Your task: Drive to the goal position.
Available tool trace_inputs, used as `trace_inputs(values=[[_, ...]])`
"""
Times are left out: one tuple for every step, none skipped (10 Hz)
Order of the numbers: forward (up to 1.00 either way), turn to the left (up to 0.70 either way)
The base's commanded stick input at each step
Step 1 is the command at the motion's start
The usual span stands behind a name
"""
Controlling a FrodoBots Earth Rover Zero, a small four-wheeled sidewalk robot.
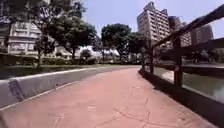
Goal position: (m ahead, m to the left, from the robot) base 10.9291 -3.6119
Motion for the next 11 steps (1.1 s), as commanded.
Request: trace_inputs(values=[[1.00, -0.03], [1.00, 0.01], [1.00, 0.01], [1.00, 0.01], [1.00, 0.01], [1.00, 0.01], [1.00, 0.01], [1.00, 0.01], [1.00, 0.01], [1.00, 0.01], [1.00, 0.01]])
